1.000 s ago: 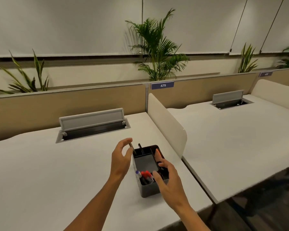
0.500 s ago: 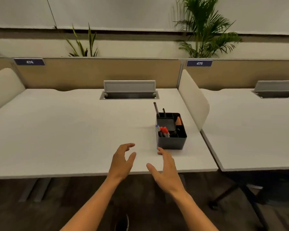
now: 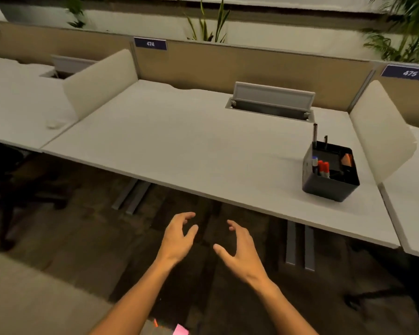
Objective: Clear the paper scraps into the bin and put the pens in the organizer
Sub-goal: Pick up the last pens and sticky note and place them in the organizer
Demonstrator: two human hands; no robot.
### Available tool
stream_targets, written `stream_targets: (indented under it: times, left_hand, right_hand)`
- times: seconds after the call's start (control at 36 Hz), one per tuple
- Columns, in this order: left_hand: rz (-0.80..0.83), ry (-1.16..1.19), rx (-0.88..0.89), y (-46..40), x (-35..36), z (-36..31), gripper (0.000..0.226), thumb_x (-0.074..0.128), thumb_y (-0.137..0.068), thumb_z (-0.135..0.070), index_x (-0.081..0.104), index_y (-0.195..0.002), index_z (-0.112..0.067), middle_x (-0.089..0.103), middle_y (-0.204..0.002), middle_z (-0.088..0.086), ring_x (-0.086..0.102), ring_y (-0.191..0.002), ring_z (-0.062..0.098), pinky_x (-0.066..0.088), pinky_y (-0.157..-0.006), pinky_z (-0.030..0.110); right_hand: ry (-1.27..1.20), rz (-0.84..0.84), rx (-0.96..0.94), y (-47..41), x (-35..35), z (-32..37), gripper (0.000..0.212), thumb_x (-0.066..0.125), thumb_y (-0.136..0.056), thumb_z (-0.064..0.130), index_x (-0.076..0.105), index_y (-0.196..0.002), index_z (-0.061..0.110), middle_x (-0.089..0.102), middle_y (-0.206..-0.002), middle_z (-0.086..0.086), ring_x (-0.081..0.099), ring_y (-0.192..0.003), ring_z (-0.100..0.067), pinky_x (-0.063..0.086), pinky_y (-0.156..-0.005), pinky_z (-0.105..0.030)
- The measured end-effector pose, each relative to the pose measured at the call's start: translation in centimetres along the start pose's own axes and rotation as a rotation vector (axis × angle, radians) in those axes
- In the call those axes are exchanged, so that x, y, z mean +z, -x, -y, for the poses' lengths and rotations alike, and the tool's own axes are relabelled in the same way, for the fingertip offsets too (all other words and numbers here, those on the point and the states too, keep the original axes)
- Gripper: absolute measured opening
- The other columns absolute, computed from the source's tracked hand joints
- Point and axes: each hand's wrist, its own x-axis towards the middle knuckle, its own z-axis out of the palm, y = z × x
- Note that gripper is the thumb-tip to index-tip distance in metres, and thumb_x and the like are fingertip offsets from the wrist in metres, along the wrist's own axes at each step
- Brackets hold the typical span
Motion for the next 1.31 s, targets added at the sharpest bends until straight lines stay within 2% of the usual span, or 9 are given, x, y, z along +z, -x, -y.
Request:
stream_targets:
  times: [0.17, 0.28, 0.5, 0.58, 0.67, 0.78, 0.92, 1.08, 1.31]
  left_hand:
    - [-0.020, -0.028, -0.080, 3.8, -6.5, 5.5, 0.054, 0.063, -0.090, -0.031, 0.043, -0.140, -0.027, 0.047, -0.136, -0.007, 0.046, -0.123, 0.007, 0.039, -0.098, 0.025]
    - [0.044, -0.079, -0.126, 6.5, -10.4, 9.7, 0.067, 0.063, -0.089, -0.038, 0.032, -0.147, -0.027, 0.038, -0.146, -0.002, 0.040, -0.134, 0.014, 0.036, -0.107, 0.032]
    - [0.182, -0.178, -0.268, 12.1, -14.6, 17.8, 0.065, 0.062, -0.087, -0.043, 0.038, -0.144, -0.021, 0.038, -0.145, 0.004, 0.041, -0.134, 0.021, 0.035, -0.110, 0.036]
    - [0.251, -0.168, -0.371, 13.9, -14.6, 20.4, 0.058, 0.064, -0.088, -0.038, 0.045, -0.139, -0.018, 0.043, -0.141, 0.008, 0.047, -0.128, 0.022, 0.038, -0.105, 0.030]
    - [0.308, -0.128, -0.488, 15.3, -14.0, 22.8, 0.049, 0.067, -0.088, -0.030, 0.052, -0.132, -0.014, 0.047, -0.136, 0.013, 0.056, -0.112, 0.019, 0.041, -0.090, 0.012]
    - [0.296, -0.153, -0.630, 17.0, -12.5, 25.3, 0.048, 0.066, -0.088, -0.030, 0.053, -0.131, -0.012, 0.046, -0.135, 0.016, 0.052, -0.122, 0.028, 0.038, -0.104, 0.029]
    - [0.302, -0.144, -0.776, 18.6, -9.0, 29.4, 0.055, 0.065, -0.089, -0.028, 0.045, -0.138, -0.011, 0.042, -0.141, 0.016, 0.047, -0.129, 0.029, 0.035, -0.108, 0.030]
    - [0.338, -0.097, -0.899, 19.5, -3.1, 37.1, 0.064, 0.063, -0.091, -0.025, 0.033, -0.146, -0.010, 0.041, -0.147, 0.015, 0.042, -0.133, 0.028, 0.033, -0.110, 0.033]
    - [0.455, -0.088, -0.954, 19.7, 6.7, 50.4, 0.058, 0.060, -0.091, -0.020, 0.037, -0.143, -0.013, 0.050, -0.137, 0.009, 0.054, -0.116, 0.021, 0.046, -0.101, 0.035]
  right_hand:
    - [0.106, 0.054, 0.000, 1.4, 6.4, 3.0, 0.082, 0.062, -0.081, 0.062, 0.030, -0.150, 0.032, 0.040, -0.147, 0.005, 0.036, -0.136, -0.014, 0.036, -0.113, -0.040]
    - [0.183, 0.067, 0.042, 3.1, 10.9, 4.7, 0.084, 0.057, -0.080, 0.067, 0.028, -0.150, 0.032, 0.038, -0.149, 0.003, 0.035, -0.137, -0.019, 0.036, -0.112, -0.046]
    - [0.271, 0.118, 0.152, 7.8, 17.3, 5.9, 0.086, 0.060, -0.082, 0.064, 0.026, -0.152, 0.028, 0.038, -0.148, -0.001, 0.038, -0.135, -0.025, 0.036, -0.111, -0.047]
    - [0.297, 0.184, 0.198, 9.5, 18.8, 5.2, 0.087, 0.060, -0.082, 0.064, 0.025, -0.152, 0.028, 0.037, -0.149, -0.002, 0.037, -0.136, -0.026, 0.036, -0.111, -0.048]
    - [0.322, 0.279, 0.229, 10.5, 20.0, 3.7, 0.086, 0.061, -0.084, 0.062, 0.023, -0.153, 0.027, 0.036, -0.150, -0.004, 0.036, -0.137, -0.025, 0.035, -0.113, -0.047]
    - [0.333, 0.407, 0.291, 11.4, 21.5, 1.2, 0.084, 0.066, -0.087, 0.051, 0.025, -0.153, 0.020, 0.036, -0.151, -0.007, 0.036, -0.138, -0.025, 0.034, -0.114, -0.039]
    - [0.357, 0.599, 0.337, 12.0, 24.0, -4.3, 0.076, 0.066, -0.089, 0.036, 0.027, -0.152, 0.015, 0.037, -0.151, -0.010, 0.036, -0.138, -0.024, 0.030, -0.113, -0.031]
    - [0.372, 0.663, 0.451, 10.6, 29.5, -13.1, 0.065, 0.065, -0.093, 0.031, 0.035, -0.147, 0.014, 0.044, -0.147, -0.010, 0.043, -0.134, -0.024, 0.034, -0.109, -0.032]
    - [0.359, 0.731, 0.600, 6.9, 40.5, -28.3, 0.064, 0.061, -0.095, 0.033, 0.033, -0.150, 0.015, 0.049, -0.145, -0.009, 0.049, -0.131, -0.024, 0.041, -0.106, -0.033]
